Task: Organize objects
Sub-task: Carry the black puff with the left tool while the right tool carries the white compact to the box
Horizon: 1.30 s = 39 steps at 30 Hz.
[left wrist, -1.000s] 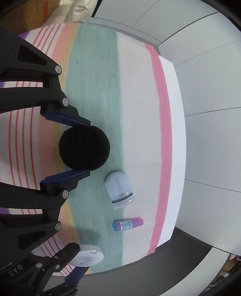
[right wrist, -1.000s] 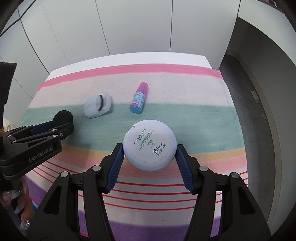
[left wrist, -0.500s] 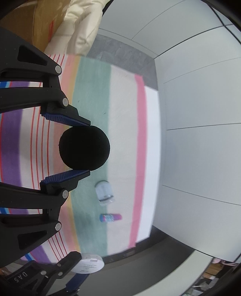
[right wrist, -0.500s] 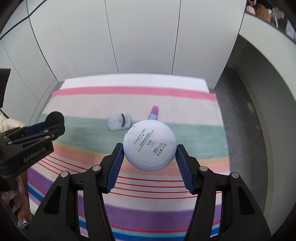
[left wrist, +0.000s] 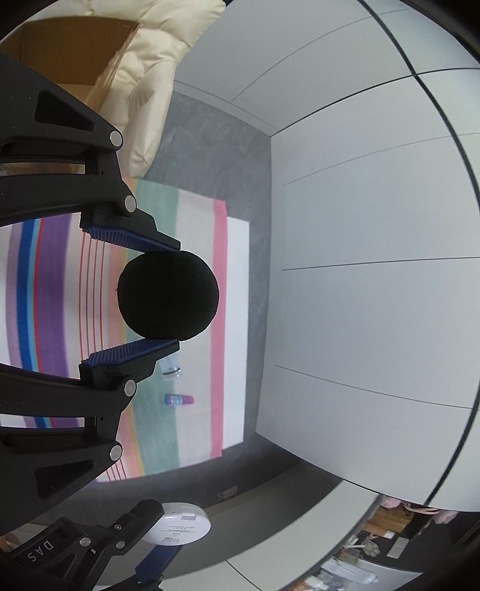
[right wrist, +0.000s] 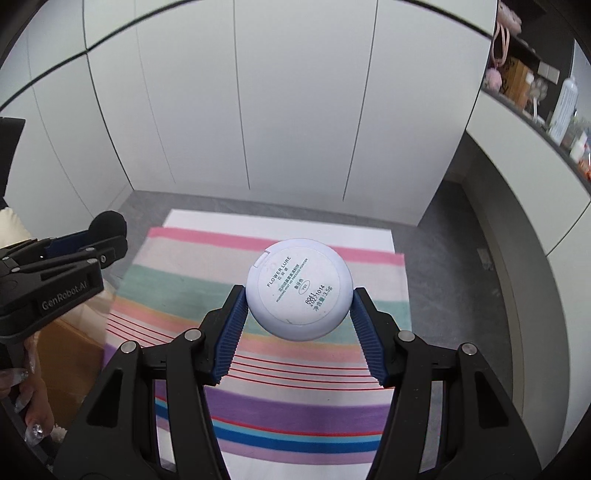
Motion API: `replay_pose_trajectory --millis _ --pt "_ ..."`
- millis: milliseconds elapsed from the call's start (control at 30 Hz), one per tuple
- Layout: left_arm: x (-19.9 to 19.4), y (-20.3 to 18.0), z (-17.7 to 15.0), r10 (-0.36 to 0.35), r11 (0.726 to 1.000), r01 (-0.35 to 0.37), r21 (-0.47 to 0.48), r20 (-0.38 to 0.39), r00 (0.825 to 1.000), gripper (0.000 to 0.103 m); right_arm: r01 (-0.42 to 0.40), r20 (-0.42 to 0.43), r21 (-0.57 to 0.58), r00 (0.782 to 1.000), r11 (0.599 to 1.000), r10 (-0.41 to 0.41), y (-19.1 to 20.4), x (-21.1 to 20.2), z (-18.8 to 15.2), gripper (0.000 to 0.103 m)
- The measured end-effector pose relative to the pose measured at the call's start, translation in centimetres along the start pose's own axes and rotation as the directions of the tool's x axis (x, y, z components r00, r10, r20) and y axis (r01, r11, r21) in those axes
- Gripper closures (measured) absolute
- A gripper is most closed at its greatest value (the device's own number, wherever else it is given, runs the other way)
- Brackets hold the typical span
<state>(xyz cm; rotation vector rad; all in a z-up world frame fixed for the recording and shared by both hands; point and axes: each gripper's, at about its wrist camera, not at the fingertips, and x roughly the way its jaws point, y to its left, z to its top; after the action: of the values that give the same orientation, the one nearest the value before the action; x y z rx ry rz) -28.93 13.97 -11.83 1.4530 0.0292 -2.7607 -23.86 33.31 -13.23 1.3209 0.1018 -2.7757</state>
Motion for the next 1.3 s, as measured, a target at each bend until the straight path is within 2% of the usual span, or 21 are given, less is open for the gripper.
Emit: replay_pose_trajectory --millis 267,633,800,933,1300 --pt "-4.9 0.5 0.3 0.001 1.000 -0.001 0.005 0.035 0.999 0.056 -0.006 0.024 -0.027 1.000 1.000 0.007 1.6 -3.9 0.8 0.043" --pt "-8.4 0.1 -2.7 -0.011 1.000 0.011 0.010 0.030 0.999 0.056 -0.019 0.002 -0.024 1.000 1.000 0.019 1.7 -6.5 -1.6 0.043" --pt "-9.8 -0.1 -5.0 -0.022 1.000 0.022 0.017 0.029 0.999 0.056 0.002 -0.005 -0.031 1.000 1.000 -0.002 1.7 -8.1 -3.7 0.043" --pt "-11.1 0.0 -7.5 -0.019 1.000 0.019 0.014 0.033 0.999 0.056 -0.020 -0.016 -0.013 1.000 1.000 0.019 1.3 -9.4 -5.9 0.043" --pt "-14.5 2.3 -14.0 0.013 1.000 -0.013 0.011 0.027 1.000 0.056 0.021 -0.043 0.039 0.999 0.999 -0.019 -0.6 -12.8 -13.0 0.043"
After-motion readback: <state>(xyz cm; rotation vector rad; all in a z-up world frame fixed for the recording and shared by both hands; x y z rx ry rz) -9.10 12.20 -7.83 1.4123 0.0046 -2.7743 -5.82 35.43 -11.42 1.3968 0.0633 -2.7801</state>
